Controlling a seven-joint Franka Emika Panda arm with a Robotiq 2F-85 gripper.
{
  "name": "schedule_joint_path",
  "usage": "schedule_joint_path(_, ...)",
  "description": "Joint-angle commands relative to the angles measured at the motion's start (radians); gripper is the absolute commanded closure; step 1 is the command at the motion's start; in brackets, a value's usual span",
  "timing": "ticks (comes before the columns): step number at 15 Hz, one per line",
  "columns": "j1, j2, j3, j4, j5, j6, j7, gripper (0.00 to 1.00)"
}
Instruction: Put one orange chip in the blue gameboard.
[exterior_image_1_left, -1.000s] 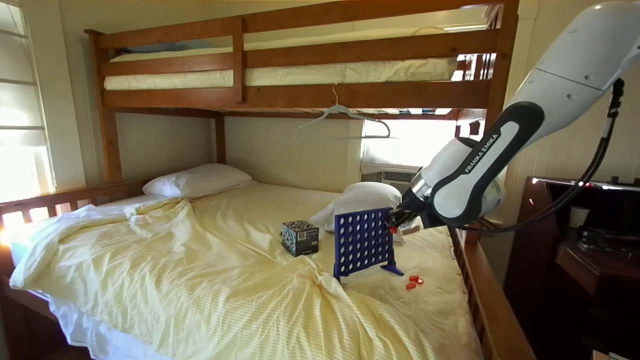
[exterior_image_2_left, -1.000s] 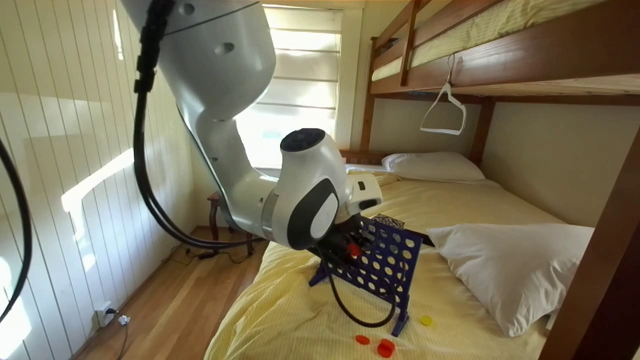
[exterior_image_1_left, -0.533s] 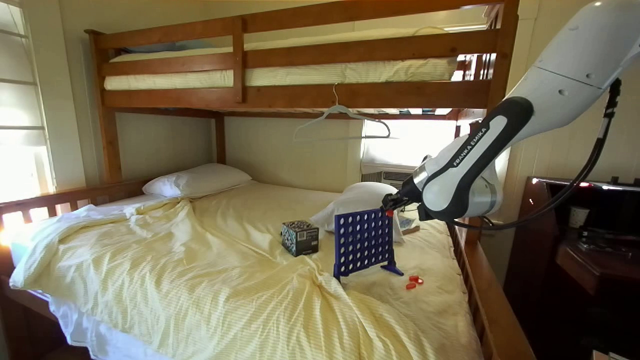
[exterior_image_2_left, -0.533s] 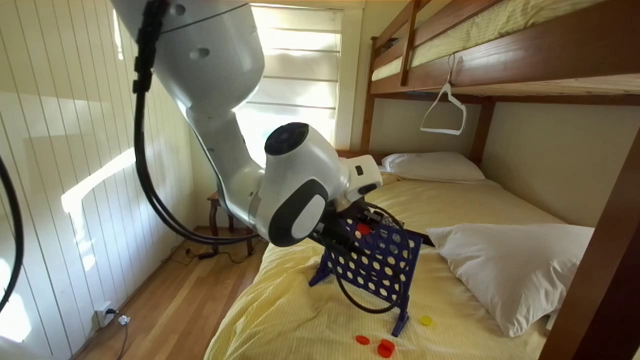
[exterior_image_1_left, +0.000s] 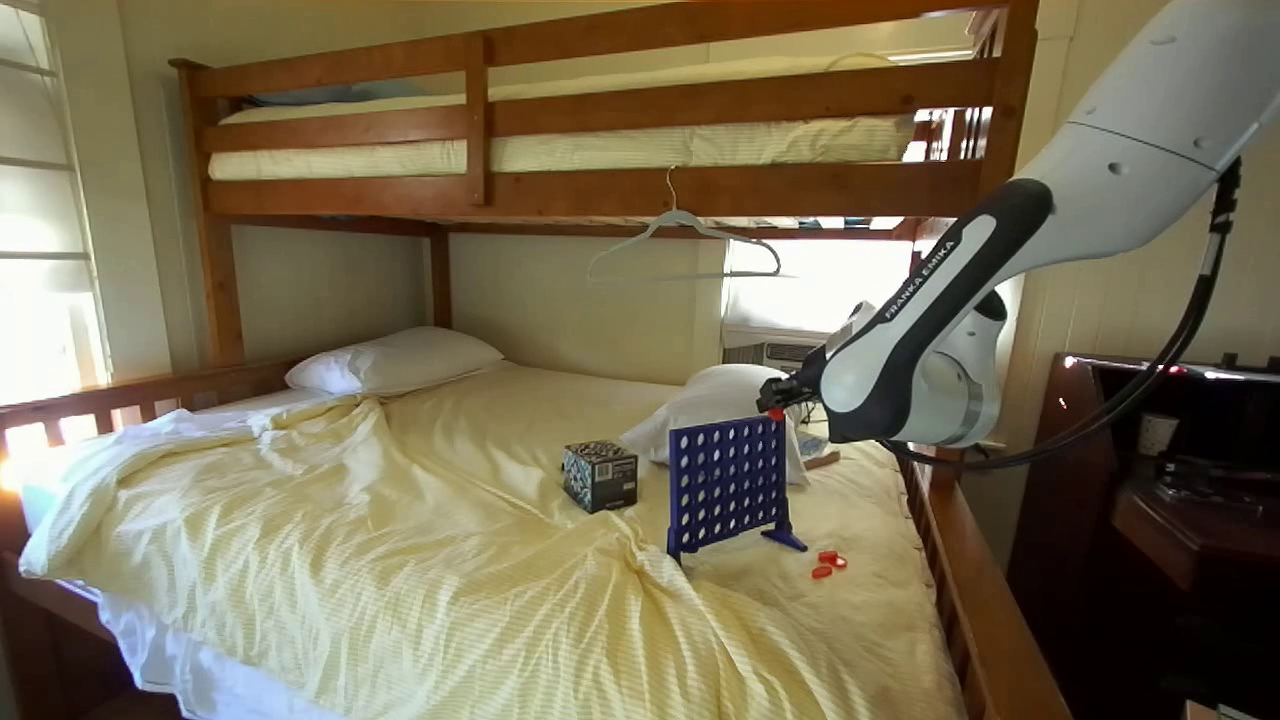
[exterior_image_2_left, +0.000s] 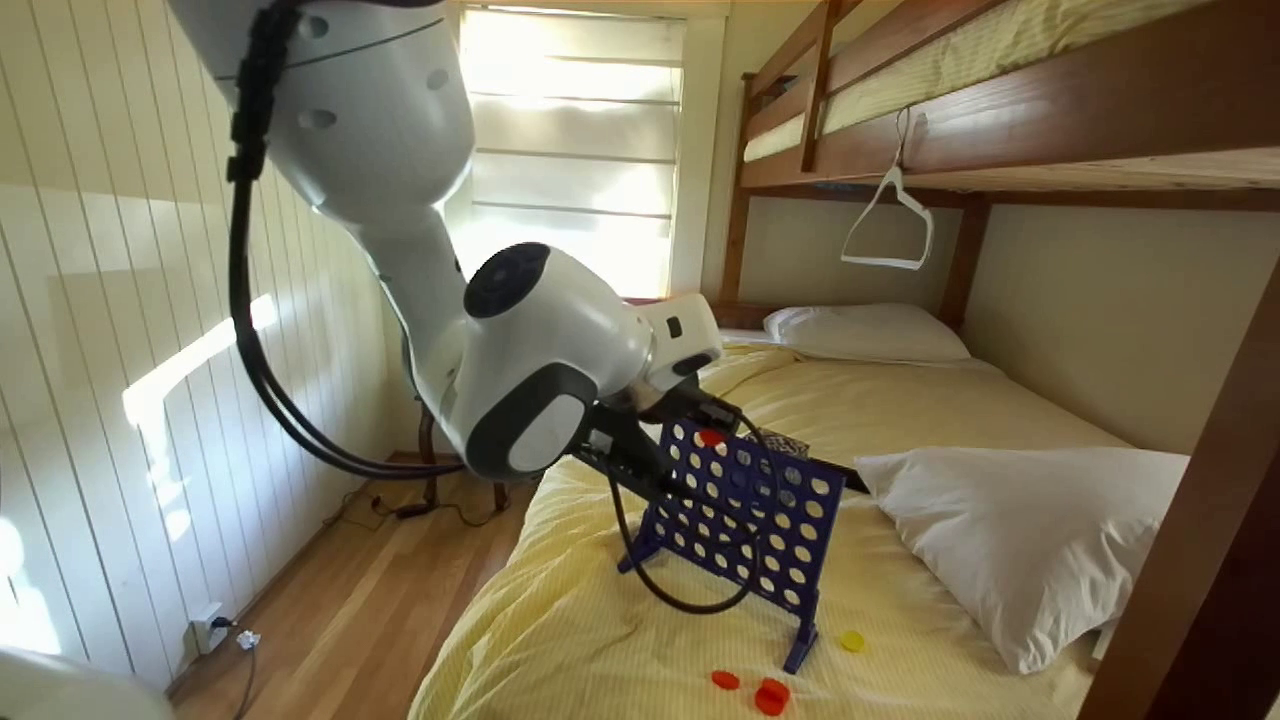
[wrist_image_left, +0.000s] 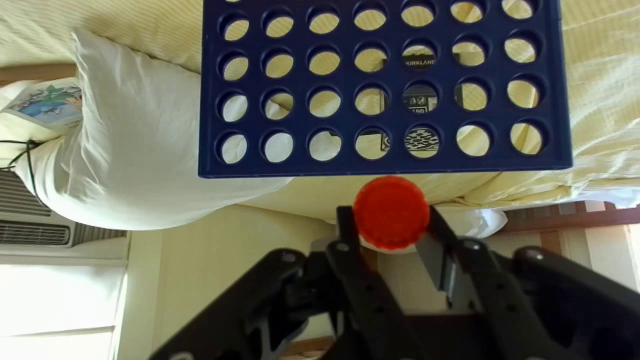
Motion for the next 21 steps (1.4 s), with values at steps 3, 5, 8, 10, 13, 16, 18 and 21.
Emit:
schedule_joint_path(3, 0.0, -0.002, 0.0, -0.001, 0.004, 0.0, -0.001, 0.65)
schedule_joint_path(5, 0.0, -0.003, 0.0, -0.002, 0.004, 0.0, -0.001, 0.65)
schedule_joint_path(8, 0.0, -0.003, 0.0, -0.002, 0.004, 0.0, -0.001, 0.65)
schedule_joint_path(10, 0.0, -0.003, 0.0, -0.002, 0.004, 0.0, -0.001, 0.65)
schedule_joint_path(13, 0.0, -0.003, 0.0, -0.002, 0.004, 0.0, -0.001, 0.65)
schedule_joint_path(16, 0.0, -0.003, 0.0, -0.002, 0.004, 0.0, -0.001, 0.65)
schedule_joint_path(18, 0.0, -0.003, 0.0, -0.002, 0.004, 0.0, -0.001, 0.65)
schedule_joint_path(21, 0.003, 0.0, -0.003, 0.005, 0.028, 0.036, -0.02, 0.9)
